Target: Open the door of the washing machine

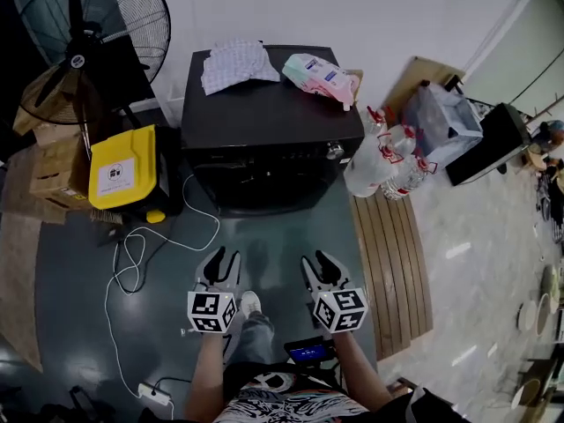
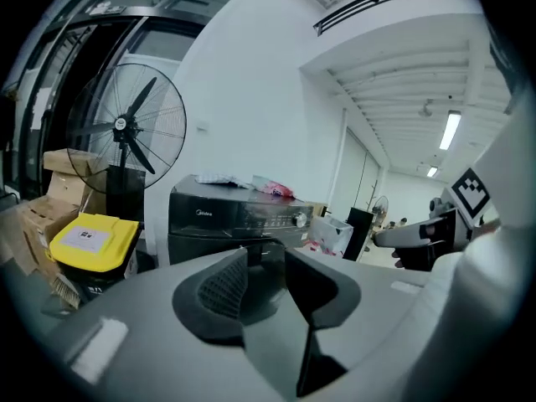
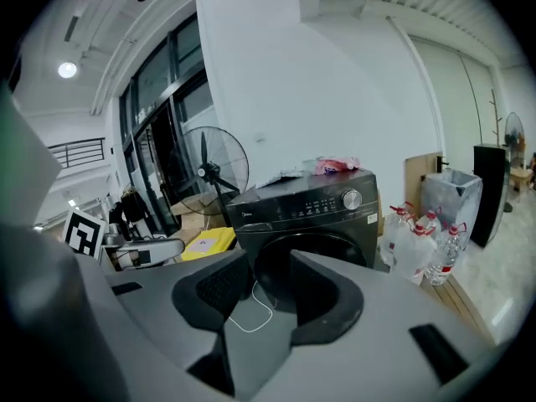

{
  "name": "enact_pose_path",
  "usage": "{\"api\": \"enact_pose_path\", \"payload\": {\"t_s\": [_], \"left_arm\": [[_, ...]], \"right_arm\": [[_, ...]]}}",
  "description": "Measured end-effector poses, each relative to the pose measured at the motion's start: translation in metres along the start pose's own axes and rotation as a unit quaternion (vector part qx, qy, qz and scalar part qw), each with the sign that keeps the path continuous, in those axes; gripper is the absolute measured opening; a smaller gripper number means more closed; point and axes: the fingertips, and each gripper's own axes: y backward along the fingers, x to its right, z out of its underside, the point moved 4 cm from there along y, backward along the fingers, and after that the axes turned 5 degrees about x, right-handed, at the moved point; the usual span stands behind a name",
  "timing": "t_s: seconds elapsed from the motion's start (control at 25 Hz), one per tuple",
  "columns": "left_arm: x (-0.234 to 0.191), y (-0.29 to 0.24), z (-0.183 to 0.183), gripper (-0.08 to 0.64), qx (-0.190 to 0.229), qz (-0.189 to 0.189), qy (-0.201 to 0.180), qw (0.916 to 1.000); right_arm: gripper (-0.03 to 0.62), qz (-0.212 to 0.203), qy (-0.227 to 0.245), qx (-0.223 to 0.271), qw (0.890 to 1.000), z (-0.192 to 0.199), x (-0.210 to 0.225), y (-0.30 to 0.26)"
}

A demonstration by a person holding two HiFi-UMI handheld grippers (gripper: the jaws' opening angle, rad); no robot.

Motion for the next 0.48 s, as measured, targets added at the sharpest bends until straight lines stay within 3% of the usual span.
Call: {"api": "enact_pose_path", "payload": {"t_s": [0.24, 0.48], "left_arm": [[-0.064, -0.066, 0.029, 0.137, -0.034, 0.014, 0.003, 0.9993], [-0.106, -0.113, 0.062, 0.135, -0.055, 0.026, 0.007, 0.9981]], "right_arm": [[0.160, 0.014, 0.004, -0.032, 0.999, 0.003, 0.005, -0.094], [0.160, 0.031, 0.001, -0.045, 0.999, 0.012, 0.015, -0.143]]}}
